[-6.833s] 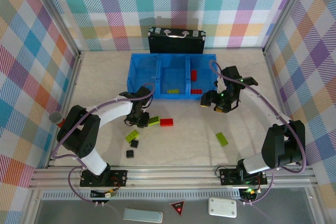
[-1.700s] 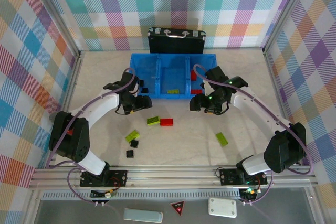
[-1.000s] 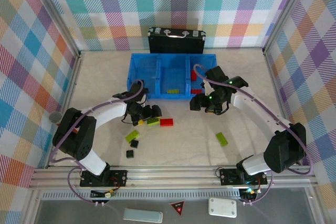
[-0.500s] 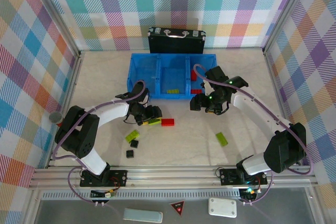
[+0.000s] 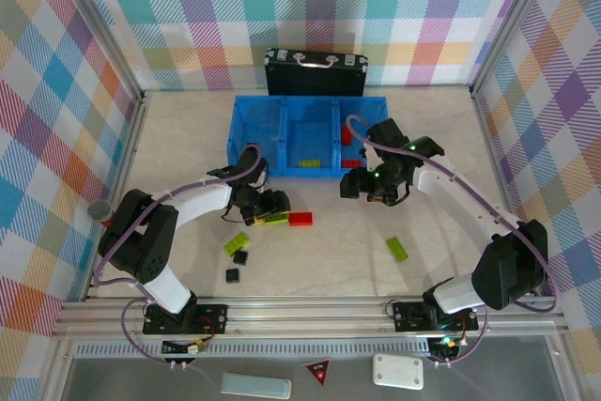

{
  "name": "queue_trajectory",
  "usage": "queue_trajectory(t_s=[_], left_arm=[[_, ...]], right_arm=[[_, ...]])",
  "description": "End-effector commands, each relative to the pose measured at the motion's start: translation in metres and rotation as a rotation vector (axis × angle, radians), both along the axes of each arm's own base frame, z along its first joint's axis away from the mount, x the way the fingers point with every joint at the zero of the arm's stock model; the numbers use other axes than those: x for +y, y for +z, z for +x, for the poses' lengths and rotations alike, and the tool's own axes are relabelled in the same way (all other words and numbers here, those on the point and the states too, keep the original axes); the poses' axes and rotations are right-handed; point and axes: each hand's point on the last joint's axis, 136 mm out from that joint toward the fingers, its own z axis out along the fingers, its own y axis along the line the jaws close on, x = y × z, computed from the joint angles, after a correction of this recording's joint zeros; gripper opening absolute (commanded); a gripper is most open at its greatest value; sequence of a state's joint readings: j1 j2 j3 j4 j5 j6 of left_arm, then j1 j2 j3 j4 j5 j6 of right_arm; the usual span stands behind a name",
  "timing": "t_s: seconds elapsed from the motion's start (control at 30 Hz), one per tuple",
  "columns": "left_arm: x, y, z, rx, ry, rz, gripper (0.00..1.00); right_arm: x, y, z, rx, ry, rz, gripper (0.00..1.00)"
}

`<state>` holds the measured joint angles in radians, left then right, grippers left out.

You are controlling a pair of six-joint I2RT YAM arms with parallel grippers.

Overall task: Sort the legos into containers by color
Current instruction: Pick up the lego from the center of the table.

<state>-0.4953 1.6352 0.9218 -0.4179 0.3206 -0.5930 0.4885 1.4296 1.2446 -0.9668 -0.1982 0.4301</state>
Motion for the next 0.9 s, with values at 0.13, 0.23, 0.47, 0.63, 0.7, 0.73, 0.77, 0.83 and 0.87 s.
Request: queue_trajectory(t_s=[0.13, 0.23, 0.47, 0.63, 0.7, 0.73, 0.77, 0.83, 0.87], left_arm=[[-0.003, -0.004, -0.007, 0.02, -0.036, 0.079, 0.82], [-0.004, -0.007, -0.007, 0.025, -0.044, 0.094, 0.79], [0.002, -0.013, -0.007, 0.022, -0.06, 0.179, 0.76], [0.012, -0.013, -0.005, 0.01, -0.053, 0.248, 0.77], [0.016, -0.012, -0.003, 0.001, -0.052, 0.275, 0.77], [0.019, -0.012, -0.002, -0.001, -0.051, 0.287, 0.77], [0.021, -0.011, -0.002, -0.004, -0.053, 0.301, 0.77], [0.023, -0.01, -0.001, -0.007, -0.057, 0.316, 0.77], [0.024, -0.01, -0.001, -0.008, -0.058, 0.324, 0.77]], right_arm=[[-0.003, 0.002, -0.008, -0.001, 0.013, -0.009, 0.71], [-0.005, 0.002, -0.009, -0.006, 0.011, -0.012, 0.72], [-0.008, -0.001, -0.011, -0.004, 0.008, -0.026, 0.72], [-0.008, -0.002, -0.011, -0.001, 0.009, -0.027, 0.72], [-0.008, -0.002, -0.011, 0.0, 0.009, -0.029, 0.72], [-0.008, -0.002, -0.01, -0.001, 0.01, -0.029, 0.72], [-0.008, -0.002, -0.01, -0.001, 0.01, -0.03, 0.72], [-0.008, -0.002, -0.01, 0.0, 0.011, -0.031, 0.72], [-0.008, -0.002, -0.009, -0.001, 0.009, -0.031, 0.72]])
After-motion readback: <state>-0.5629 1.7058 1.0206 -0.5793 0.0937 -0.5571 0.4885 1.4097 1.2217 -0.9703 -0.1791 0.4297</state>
